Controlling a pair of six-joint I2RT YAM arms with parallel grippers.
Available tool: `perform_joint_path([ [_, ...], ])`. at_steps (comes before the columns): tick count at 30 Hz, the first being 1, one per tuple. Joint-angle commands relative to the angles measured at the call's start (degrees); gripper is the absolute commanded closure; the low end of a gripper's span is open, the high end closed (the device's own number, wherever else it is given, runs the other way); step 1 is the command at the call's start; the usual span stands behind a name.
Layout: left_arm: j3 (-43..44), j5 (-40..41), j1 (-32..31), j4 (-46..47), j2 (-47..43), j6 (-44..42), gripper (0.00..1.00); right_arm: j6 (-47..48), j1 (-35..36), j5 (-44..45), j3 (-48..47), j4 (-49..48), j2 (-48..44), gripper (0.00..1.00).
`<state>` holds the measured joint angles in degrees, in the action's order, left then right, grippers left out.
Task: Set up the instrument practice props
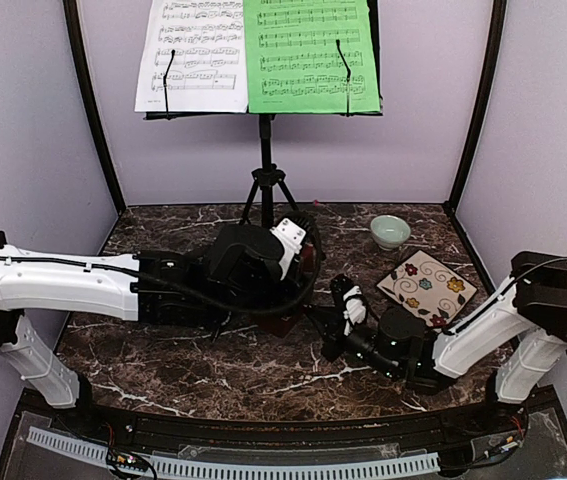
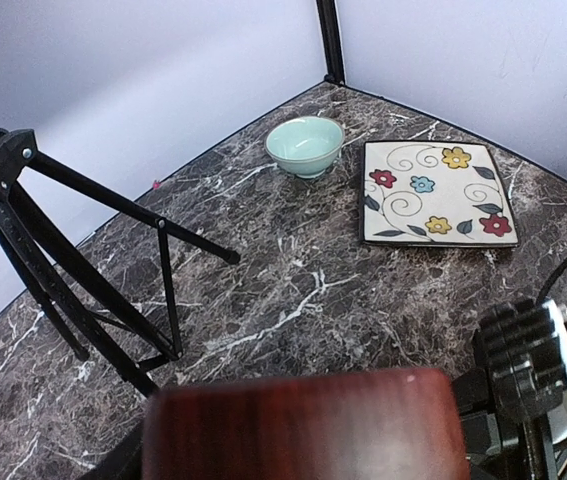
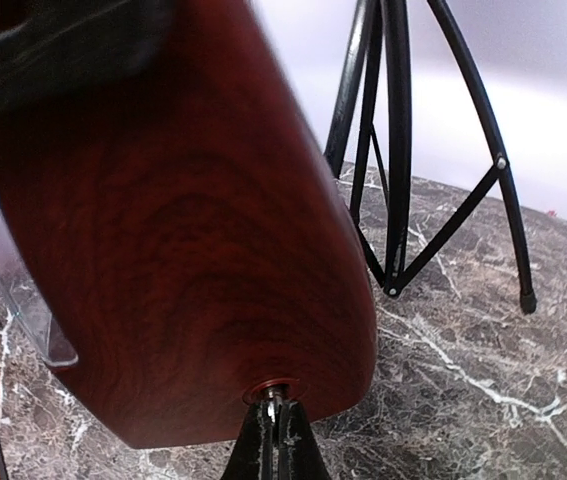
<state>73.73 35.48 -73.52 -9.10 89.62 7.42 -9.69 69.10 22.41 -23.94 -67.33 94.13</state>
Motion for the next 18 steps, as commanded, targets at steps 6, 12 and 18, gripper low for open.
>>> perform_joint_path([
  [6, -10.3, -4.6, -1.4, 22.1, -4.7, -9.5, 0.94, -19.0, -5.2, -5.8, 1.2, -4.6, -2.4, 1.0],
  [12, -14.7, -6.6, -1.7, 30.8, -4.4, -11.7, 0.94, -33.8, -8.5, -8.2, 3.8, -7.2, -4.2, 1.0],
  [18, -16.7, -7.4, -1.8, 35.2, -3.7, -11.8, 0.94, -42.1, -9.9, -9.3, 6.9, -13.6, -1.7, 1.0],
])
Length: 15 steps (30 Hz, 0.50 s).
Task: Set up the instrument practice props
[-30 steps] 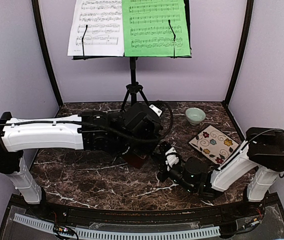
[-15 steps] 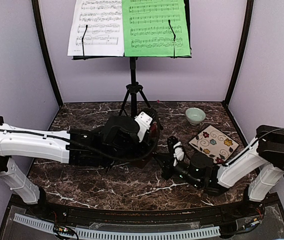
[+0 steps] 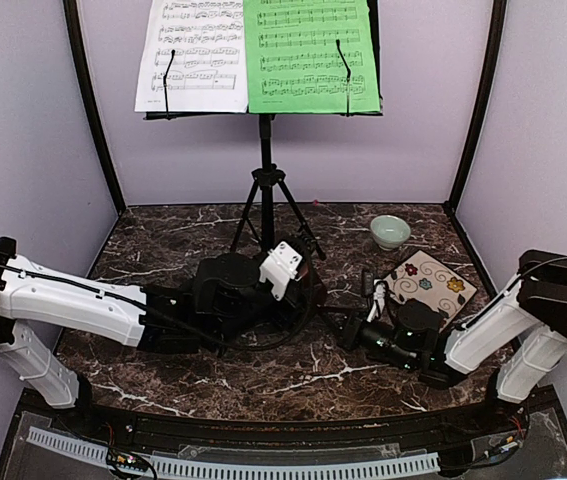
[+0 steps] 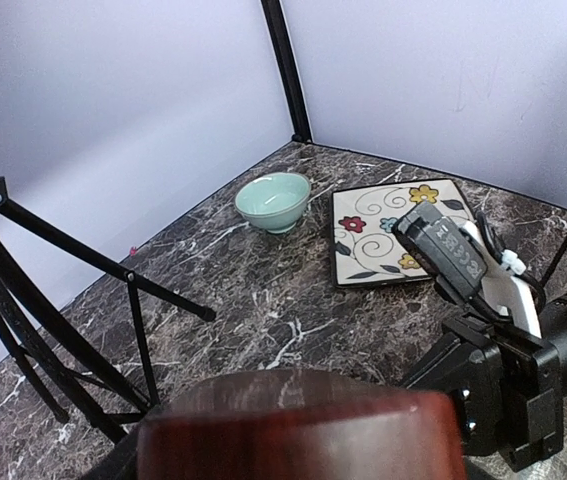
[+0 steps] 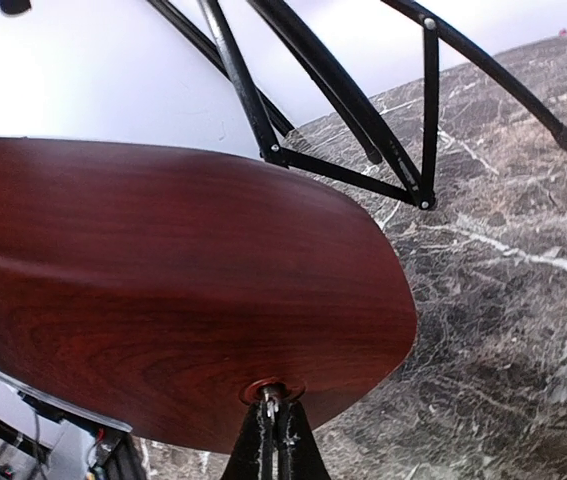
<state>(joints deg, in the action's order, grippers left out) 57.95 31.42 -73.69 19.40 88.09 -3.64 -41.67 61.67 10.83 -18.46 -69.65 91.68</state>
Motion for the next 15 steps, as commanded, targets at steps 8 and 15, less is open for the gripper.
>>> perform_joint_path([
  [8, 4.3, -1.8, -0.1, 0.9, 2.7, 4.6, 0.94, -4.5, -2.6, 1.4, 3.4, -7.9, 1.1, 1.0],
  [15, 6.8, -4.3, 5.0, -1.1, 7.2, 11.0, 0.95, 0.1, -2.6, -2.3, 6.8, -4.4, -2.4, 0.81],
])
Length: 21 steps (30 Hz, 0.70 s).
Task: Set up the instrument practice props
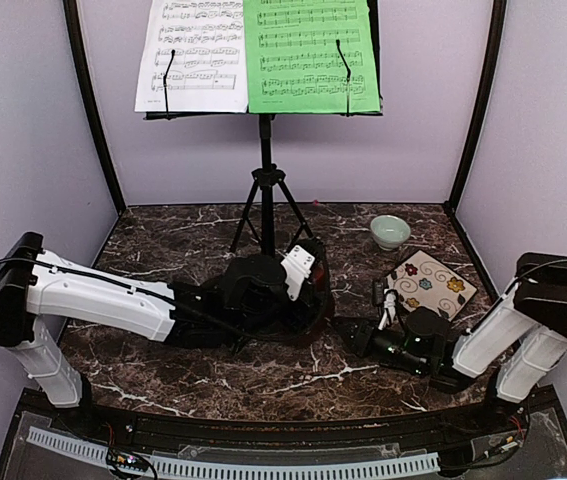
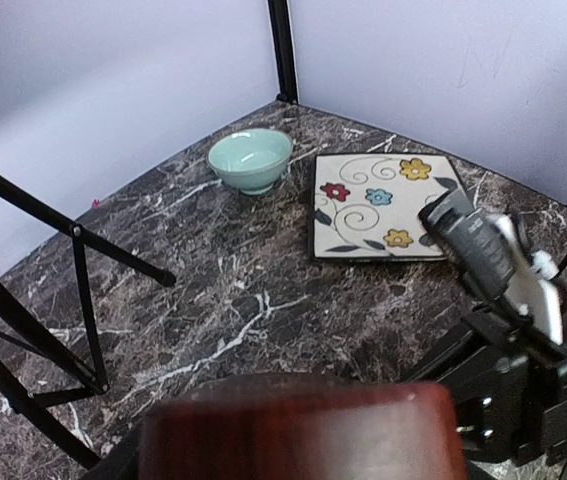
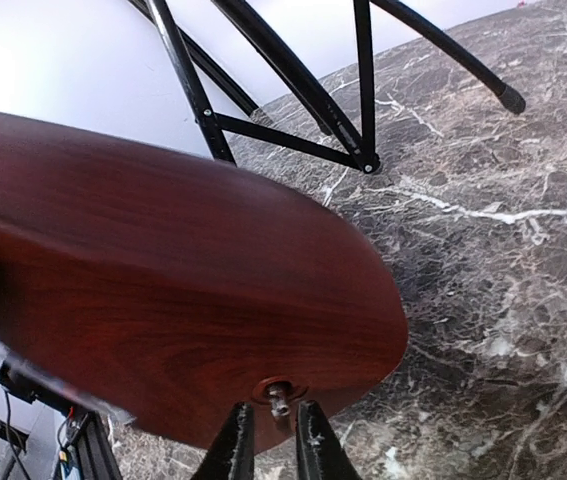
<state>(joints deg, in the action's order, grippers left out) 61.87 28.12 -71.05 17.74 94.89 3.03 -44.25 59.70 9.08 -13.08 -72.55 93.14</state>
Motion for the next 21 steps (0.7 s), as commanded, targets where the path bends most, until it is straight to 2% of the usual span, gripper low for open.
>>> perform_joint_path([
  [1, 3.2, -1.2, 2.7, 0.8, 1.3, 4.6, 0.94, 3.3, -0.6, -1.2, 1.6, -0.4, -5.1, 0.77],
  [4, 3.9, -1.8, 3.5, 1.8, 3.1, 4.7, 0.94, 5.7, -0.5, -3.3, 1.8, 3.8, -8.3, 0.64],
  [8, 4.6, -2.6, 3.6, 2.6, 5.2, 5.3, 0.94, 8.9, -0.4, -3.7, 1.4, 12.5, -13.8, 0.41],
  [10, 4.5, -3.4, 3.7, 2.9, 6.0, 6.2, 0.94, 10.0, -0.5, -2.7, 1.4, 17.0, -16.9, 0.34],
  [15, 5.4, -5.0, 4.3, 2.1, 7.2, 8.9, 0.91, 11.6, -1.1, 0.0, 0.3, 28.1, -24.5, 0.2],
  [21, 7.7, -7.5, 5.6, -1.8, 7.9, 13.6, 0.83, 11.8, -1.6, 5.2, -1.6, 38.1, -30.5, 0.11],
])
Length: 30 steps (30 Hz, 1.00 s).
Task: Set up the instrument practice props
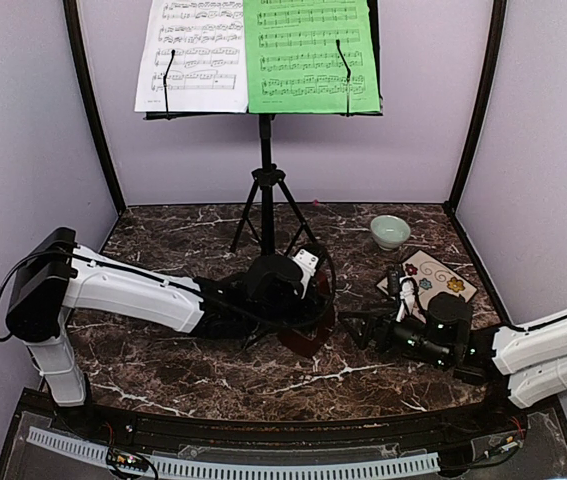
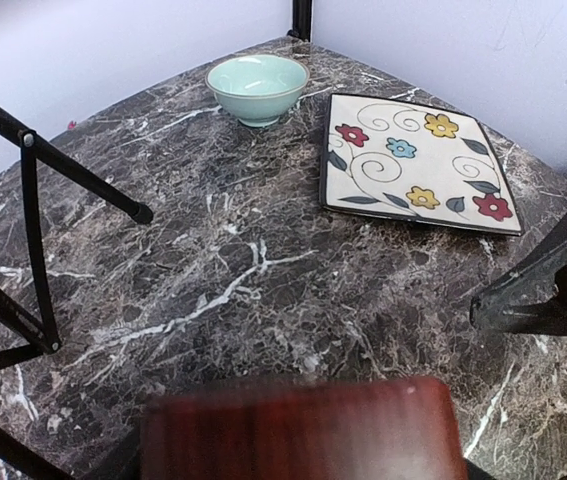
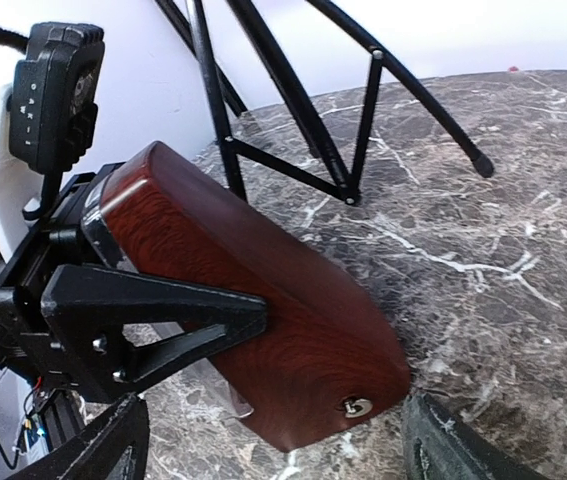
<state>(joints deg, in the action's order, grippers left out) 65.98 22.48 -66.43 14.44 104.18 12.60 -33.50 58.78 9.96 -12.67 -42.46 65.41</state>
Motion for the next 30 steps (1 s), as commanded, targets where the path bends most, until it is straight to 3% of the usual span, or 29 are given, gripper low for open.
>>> perform_joint_path([
  [1, 4.1, -2.7, 1.2, 0.8, -1.2, 4.5, 0.79, 1.1, -0.8, 4.7, -2.2, 8.7, -3.2, 0.1],
  [5, 5.6, -5.8, 1.5, -1.1, -0.1, 3.8, 0.56, 1.2, -1.4, 4.9, -3.5, 11.2, -3.6, 0.08],
  [8, 5.5, -7.4, 1.6, -1.8, 0.1, 3.1, 0.28, 1.1, -2.2, 4.2, -5.1, 14.5, -3.3, 0.06],
  [10, 5.1, -9.1, 1.7, -1.9, -0.2, 1.5, 0.21, 0.8, -2.7, 4.0, -6.0, 16.5, -3.6, 0.03],
  [19, -2.1, -15.6, 2.1, 1.6, -7.3, -8.4, 0.13, 2.4, -6.6, 1.0, -11.4, 24.0, -7.2, 0.0],
  [22, -5.6, -14.2, 2.3, 2.9, -10.3, -7.8, 0.13, 4.0, -7.5, -0.2, -16.3, 27.9, -6.7, 0.0],
  [30, -15.3, -14.0, 2.3, 16.9, -14.2, -6.5, 0.16, 5.0, -9.6, -8.9, -28.5, 35.0, 0.8, 0.0],
])
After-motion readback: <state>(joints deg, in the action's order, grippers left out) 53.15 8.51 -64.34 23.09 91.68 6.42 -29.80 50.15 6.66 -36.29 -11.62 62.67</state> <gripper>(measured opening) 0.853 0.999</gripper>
